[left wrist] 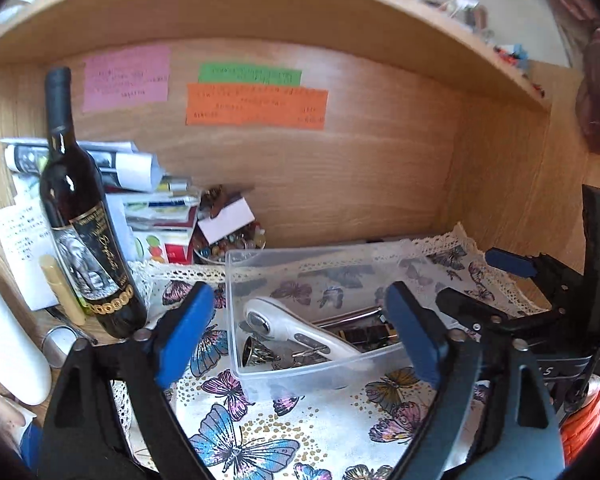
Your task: Organize rigid objects
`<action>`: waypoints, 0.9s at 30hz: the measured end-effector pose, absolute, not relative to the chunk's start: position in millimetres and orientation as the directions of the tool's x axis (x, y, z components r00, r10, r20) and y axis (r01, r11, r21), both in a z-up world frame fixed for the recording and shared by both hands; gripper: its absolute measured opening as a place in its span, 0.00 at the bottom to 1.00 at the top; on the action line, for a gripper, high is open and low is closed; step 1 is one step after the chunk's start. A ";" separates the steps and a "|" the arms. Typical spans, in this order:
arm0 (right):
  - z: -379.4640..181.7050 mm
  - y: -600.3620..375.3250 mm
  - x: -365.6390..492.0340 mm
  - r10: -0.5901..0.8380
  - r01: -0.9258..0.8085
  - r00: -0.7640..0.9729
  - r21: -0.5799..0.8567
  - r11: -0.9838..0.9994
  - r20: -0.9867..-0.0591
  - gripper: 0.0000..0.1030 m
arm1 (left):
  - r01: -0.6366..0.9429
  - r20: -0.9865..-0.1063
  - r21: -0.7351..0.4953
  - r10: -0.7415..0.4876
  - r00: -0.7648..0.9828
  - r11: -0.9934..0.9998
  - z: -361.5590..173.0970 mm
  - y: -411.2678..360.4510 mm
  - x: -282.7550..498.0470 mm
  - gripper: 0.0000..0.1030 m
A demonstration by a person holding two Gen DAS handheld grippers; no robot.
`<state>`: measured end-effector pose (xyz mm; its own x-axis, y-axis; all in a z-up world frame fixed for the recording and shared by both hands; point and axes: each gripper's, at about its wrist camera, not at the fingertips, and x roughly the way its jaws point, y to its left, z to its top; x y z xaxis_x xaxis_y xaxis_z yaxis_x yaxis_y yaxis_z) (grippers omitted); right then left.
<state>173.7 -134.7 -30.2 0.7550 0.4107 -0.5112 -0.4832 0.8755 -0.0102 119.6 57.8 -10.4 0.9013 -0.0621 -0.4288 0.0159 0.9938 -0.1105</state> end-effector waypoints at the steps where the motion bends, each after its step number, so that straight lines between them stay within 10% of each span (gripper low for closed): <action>1: -25.3 -139.2 167.0 0.411 -0.477 0.765 -0.008 0.879 -0.495 0.99 | 0.018 -0.416 -0.109 -0.062 0.907 0.994 -7.4 56.8 113.8 0.93; 27: 22.2 -182.1 58.1 0.445 -0.461 0.852 0.008 0.887 -0.275 1.00 | 0.034 -0.240 -0.057 -0.046 0.970 0.998 23.8 21.0 16.0 1.00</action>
